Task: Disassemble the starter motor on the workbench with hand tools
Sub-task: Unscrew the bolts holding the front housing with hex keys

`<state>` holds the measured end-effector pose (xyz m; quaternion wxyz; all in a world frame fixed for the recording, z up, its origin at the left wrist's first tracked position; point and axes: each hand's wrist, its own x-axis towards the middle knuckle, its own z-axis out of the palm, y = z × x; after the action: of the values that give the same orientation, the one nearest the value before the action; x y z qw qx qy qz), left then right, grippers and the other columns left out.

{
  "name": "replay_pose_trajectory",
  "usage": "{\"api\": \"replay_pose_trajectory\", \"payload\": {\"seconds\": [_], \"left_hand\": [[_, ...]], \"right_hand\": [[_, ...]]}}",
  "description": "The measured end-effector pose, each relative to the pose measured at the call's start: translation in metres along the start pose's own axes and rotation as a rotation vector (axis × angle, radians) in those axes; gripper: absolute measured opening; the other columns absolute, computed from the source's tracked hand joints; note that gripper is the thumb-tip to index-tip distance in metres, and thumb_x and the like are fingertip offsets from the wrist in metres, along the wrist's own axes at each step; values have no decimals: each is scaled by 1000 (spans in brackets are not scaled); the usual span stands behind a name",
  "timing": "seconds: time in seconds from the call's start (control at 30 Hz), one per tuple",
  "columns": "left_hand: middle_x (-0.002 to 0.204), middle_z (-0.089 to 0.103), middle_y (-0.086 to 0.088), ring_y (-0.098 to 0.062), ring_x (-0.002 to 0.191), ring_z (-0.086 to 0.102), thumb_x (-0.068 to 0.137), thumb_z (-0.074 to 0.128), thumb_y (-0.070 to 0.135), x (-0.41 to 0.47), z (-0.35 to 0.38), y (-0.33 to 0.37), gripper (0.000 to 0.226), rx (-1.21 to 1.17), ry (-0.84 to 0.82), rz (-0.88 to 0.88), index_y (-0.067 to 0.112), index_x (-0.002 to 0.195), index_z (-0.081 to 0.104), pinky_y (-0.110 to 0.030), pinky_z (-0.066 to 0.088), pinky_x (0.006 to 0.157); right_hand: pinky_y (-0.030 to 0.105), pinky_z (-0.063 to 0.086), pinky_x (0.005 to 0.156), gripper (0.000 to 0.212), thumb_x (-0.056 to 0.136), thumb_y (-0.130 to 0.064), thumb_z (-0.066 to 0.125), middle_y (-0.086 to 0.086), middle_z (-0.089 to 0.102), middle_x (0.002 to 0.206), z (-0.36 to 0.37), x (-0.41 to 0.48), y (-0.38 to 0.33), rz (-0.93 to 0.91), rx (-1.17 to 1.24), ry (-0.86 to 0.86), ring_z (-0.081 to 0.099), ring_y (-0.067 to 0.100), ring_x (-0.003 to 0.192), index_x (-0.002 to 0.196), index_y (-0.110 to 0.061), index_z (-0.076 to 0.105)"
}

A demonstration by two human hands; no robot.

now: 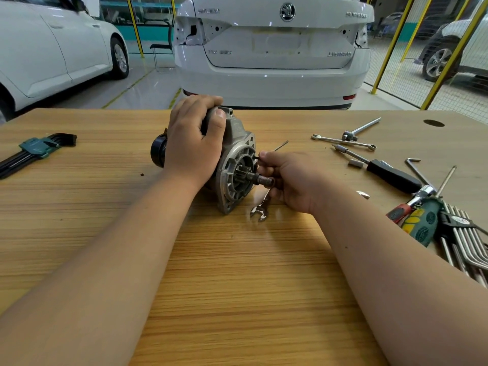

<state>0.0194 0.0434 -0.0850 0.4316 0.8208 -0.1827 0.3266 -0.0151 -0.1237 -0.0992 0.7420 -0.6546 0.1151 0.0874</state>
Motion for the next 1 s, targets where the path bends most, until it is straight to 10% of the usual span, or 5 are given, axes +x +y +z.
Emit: {"api": "replay_pose_trajectory", "payload": {"seconds": [0.4,0.73,1.0], "left_hand": [[124,57,1,-13,125,41,98,41,29,1,2,-3,35,13,14,0,15,123,61,-21,29,102],[124,56,2,-14,126,41,97,41,28,1,1,-1,36,3,11,-10,15,123,61,-28,32,107],[124,57,-2,-15,125,42,98,41,25,1,0,0,34,1,8,1,13,123,61,-28,32,106]], "right_hand": [[17,36,36,23,95,-29,59,-8,55,51,1,1,-3,38,-48,-3,44,4,38,76,-17,61],[29,41,60,7,91,-24,64,-9,58,79,-3,-11,-11,-790,-1174,195,50,14,73,84,-22,62],[28,44,62,4,92,-19,62,-9,57,80,-10,-15,-15,-905,-1246,157,51,12,73,89,-17,65]]}}
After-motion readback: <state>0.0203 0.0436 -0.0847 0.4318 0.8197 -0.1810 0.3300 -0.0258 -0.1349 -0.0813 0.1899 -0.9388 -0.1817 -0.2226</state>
